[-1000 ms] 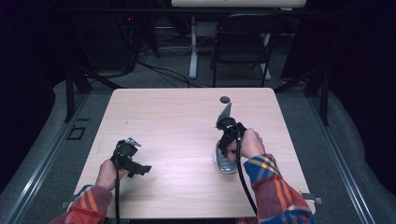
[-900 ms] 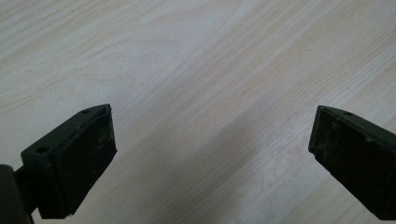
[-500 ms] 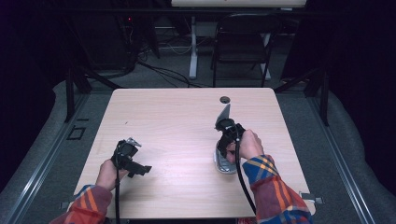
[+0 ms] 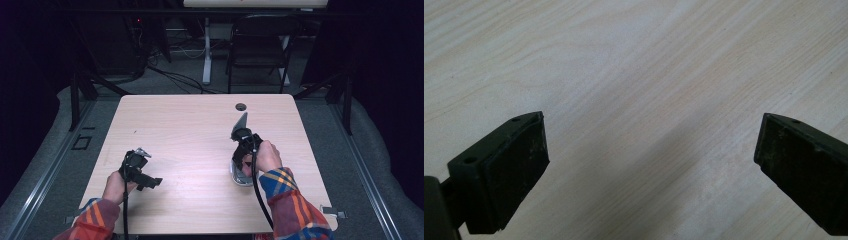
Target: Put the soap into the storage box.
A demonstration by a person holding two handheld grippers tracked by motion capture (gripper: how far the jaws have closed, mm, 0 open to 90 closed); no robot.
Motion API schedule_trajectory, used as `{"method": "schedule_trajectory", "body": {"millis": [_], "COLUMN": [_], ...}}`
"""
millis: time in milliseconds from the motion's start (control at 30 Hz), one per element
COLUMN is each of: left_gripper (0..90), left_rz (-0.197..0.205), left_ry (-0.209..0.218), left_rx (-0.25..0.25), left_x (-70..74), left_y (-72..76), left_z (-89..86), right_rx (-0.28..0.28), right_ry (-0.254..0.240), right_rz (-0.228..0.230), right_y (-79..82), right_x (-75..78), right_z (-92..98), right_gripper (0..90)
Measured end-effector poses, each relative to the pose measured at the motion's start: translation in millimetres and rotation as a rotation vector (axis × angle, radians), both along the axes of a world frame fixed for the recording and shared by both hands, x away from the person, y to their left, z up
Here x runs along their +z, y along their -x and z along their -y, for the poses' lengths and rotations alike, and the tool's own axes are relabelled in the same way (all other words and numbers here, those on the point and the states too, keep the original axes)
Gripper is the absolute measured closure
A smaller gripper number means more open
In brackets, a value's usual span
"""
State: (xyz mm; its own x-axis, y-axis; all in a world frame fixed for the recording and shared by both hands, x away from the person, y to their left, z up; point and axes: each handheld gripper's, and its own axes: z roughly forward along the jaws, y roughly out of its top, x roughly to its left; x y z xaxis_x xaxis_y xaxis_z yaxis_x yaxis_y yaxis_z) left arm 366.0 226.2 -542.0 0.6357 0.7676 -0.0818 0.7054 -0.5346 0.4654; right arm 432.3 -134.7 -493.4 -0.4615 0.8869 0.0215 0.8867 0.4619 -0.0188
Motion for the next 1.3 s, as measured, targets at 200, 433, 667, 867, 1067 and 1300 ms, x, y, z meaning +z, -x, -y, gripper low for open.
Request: {"method": "schedule_trajectory", "body": {"millis": [200, 433, 667, 867, 1067, 1300], "left_gripper": [0.9, 0.9, 0.9, 0.8, 0.8, 0.6], "left_rz": [-0.002, -0.006, -0.001, 0.001, 0.01, 0.001], "left_ry": [0.002, -0.003, -0.005, -0.01, -0.008, -0.011], "left_rx": [-0.001, -0.005, -0.009, -0.011, -0.007, -0.008], "left_x": [0.0, -0.4, 0.3, 0.3, 0.7, -0.6], "left_y": [0.3, 0.4, 1.6, 1.4, 1.7, 1.0], "left_z": [0.2, 0.2, 1.2, 1.5, 1.4, 1.4], "right_rx": [0.014, 0.016, 0.045, 0.098, 0.102, 0.065], "right_ry": [0.001, -0.053, -0.14, -0.132, -0.157, -0.187], "right_rz": [0.03, 0.097, 0.177, 0.263, 0.276, 0.326], "right_y": [4.5, 12.5, 23.6, 31.3, 40.0, 52.9], "right_x": [13.1, 24.3, 36.0, 45.6, 47.4, 42.7], "right_z": [4.2, 19.7, 38.6, 54.4, 75.3, 105.3], "right_gripper": [36.1, 37.1, 23.8, 14.2, 1.4, 0.0]}}
